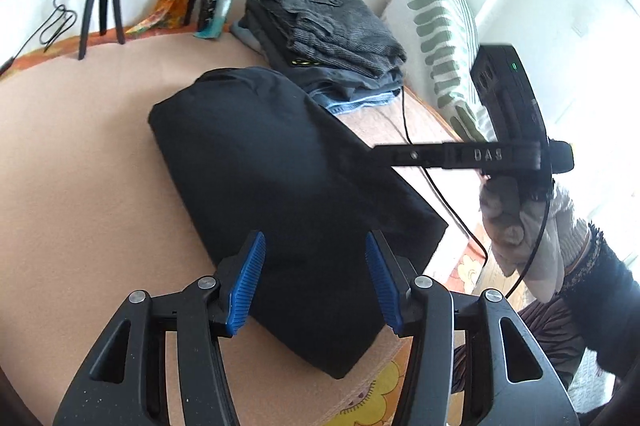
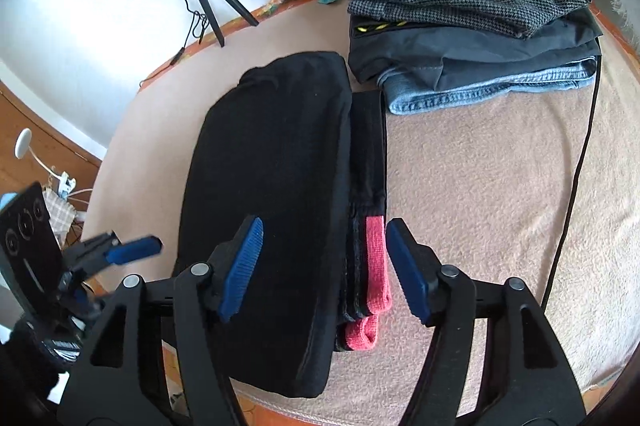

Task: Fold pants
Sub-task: 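Grasp the folded trouser bundle with both grippers and lift it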

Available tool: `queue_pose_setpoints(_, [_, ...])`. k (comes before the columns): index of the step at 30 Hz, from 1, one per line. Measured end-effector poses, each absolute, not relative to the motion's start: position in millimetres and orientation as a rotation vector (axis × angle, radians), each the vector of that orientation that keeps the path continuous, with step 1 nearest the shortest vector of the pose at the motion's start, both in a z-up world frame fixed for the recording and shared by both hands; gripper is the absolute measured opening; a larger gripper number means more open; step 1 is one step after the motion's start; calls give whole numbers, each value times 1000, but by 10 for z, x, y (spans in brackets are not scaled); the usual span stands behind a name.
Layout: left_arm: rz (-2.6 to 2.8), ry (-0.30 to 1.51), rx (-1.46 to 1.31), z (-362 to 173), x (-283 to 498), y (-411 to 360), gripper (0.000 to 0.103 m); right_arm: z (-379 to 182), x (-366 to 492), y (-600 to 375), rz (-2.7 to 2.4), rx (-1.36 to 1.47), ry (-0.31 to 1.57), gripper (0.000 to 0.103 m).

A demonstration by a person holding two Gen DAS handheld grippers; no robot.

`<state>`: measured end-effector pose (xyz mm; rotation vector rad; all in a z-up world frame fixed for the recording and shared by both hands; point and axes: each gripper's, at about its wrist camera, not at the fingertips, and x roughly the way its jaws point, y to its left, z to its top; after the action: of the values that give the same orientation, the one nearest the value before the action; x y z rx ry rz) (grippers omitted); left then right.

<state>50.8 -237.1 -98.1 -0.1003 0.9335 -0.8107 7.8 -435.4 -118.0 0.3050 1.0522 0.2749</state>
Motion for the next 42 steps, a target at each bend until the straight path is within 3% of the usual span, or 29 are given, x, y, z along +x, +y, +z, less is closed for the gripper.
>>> queue_pose_setpoints(7, [-721, 1072, -364, -1191, 931, -1978, 55, -1431, 236, -4497, 321, 403, 1110, 67])
queue_pose_setpoints(19, [-710, 1177, -480, -1511, 1100, -1971, 55, -1563, 293, -4613, 460, 480, 1089, 69])
queue_pose_setpoints(22, [-716, 1171, -487, -1510, 1106, -1997, 55, -1583, 294, -4644, 502, 480, 1088, 64])
queue_pose_setpoints(29, [-754, 1158, -484, -1528, 1117, -2099, 55, -1722, 310, -4868, 572, 673, 1085, 39])
queue_pose_setpoints(35, [-764, 1144, -473, -1520, 1142, -2179, 55, -1749, 339, -4848, 593, 683, 1074, 36])
queue_pose_setpoints(39, [-767, 1141, -478, -1522, 1163, -2198, 55, -1765, 341, -4821, 568, 704, 1067, 44])
queue_pose_setpoints(42, [-766, 1140, -478, -1521, 1174, -2209, 55, -1671, 341, -4709, 524, 605, 1074, 39])
